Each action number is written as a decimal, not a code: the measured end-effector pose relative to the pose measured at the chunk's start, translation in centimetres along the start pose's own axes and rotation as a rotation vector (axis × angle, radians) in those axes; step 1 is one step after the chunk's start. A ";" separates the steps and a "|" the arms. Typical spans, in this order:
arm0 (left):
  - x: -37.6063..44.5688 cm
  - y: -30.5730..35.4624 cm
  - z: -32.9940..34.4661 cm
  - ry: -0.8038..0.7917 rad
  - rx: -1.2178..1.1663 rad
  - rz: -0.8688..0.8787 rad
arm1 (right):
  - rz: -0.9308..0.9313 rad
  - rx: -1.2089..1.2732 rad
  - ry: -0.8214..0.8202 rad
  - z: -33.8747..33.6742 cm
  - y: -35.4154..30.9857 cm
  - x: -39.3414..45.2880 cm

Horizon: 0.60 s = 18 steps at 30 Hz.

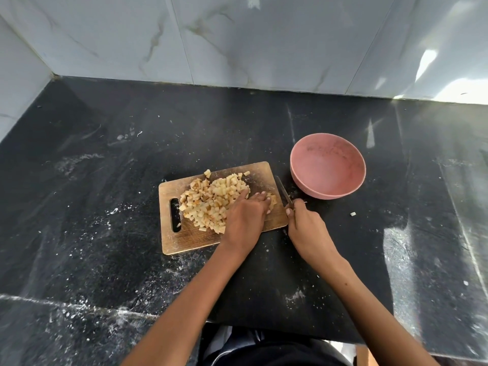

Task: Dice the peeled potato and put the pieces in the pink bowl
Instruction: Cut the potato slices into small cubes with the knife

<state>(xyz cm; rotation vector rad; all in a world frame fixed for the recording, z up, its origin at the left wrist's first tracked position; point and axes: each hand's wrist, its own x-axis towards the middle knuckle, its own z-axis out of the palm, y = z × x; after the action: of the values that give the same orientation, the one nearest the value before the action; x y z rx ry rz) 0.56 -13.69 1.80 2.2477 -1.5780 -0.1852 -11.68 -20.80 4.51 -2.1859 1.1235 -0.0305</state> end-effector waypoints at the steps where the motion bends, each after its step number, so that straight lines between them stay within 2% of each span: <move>1: 0.0 0.0 0.0 -0.008 0.010 -0.002 | 0.024 -0.024 -0.011 0.0 -0.1 -0.1; 7: 0.3 -0.1 0.1 -0.052 0.011 -0.064 | 0.159 -0.114 -0.092 0.1 -1.7 -0.7; 10: 0.6 0.0 0.8 -0.028 0.064 -0.098 | 0.198 -0.165 -0.129 0.6 -2.3 -0.7; 14: 0.9 0.6 0.9 0.001 0.017 -0.239 | 0.256 -0.222 -0.172 0.9 -3.1 -0.4; 18: 1.1 1.4 0.1 0.055 0.015 -0.240 | 0.275 -0.250 -0.182 1.2 -3.0 -1.1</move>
<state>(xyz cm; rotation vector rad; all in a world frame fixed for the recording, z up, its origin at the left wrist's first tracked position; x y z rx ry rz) -0.31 -15.11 2.40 2.4284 -1.2835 -0.1762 -9.87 -18.13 5.64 -2.1720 1.3696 0.4421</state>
